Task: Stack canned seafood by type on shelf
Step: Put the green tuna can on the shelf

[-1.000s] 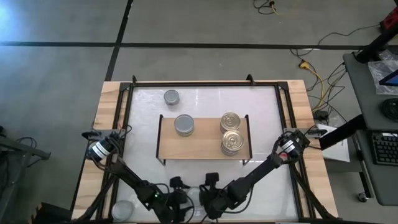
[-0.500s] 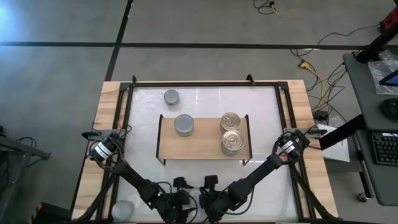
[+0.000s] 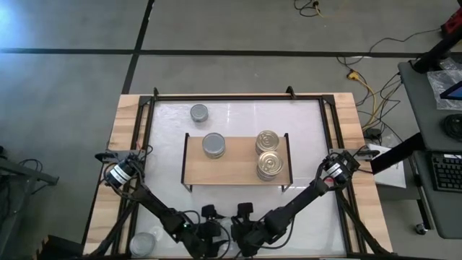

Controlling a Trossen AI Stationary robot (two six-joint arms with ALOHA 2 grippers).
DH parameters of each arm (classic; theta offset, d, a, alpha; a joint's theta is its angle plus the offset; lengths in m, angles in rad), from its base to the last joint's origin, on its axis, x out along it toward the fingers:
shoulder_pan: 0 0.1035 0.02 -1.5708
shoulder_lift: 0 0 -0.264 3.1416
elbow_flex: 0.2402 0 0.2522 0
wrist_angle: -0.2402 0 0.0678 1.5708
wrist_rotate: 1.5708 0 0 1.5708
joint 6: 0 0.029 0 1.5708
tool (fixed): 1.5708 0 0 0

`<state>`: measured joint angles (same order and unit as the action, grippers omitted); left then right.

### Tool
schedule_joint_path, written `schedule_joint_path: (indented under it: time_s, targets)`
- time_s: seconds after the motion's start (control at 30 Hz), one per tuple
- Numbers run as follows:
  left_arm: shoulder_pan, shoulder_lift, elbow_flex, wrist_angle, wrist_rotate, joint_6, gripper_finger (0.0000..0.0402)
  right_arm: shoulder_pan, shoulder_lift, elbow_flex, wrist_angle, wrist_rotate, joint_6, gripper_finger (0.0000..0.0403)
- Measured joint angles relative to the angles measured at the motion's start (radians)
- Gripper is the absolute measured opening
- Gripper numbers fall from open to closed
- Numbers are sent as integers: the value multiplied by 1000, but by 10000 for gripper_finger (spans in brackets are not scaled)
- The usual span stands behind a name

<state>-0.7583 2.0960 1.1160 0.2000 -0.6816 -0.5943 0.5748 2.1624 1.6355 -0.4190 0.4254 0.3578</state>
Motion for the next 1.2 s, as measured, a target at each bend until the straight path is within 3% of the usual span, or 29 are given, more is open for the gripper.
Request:
schedule_joint_path:
  time_s: [0.3,0.47,0.7,0.83,0.93,1.1,1.2]
  targets:
    - [-39,-94,6,-162,-46,-81,364,21,-19,102,-180,-5,94,353]
    - [-74,-237,8,-288,-109,-95,364,65,-54,225,-358,-6,100,347]
    - [-79,-471,7,-472,-210,31,364,127,-115,369,-555,33,117,324]
    - [-10,-622,6,-551,-236,117,364,162,-155,376,-567,106,144,312]
    - [87,-728,6,-585,-100,207,369,194,-181,373,-572,125,200,306]
    - [256,-847,4,-643,-61,349,378,271,-211,390,-577,129,274,303]
    - [362,-888,4,-677,13,399,378,319,-225,400,-576,151,294,306]
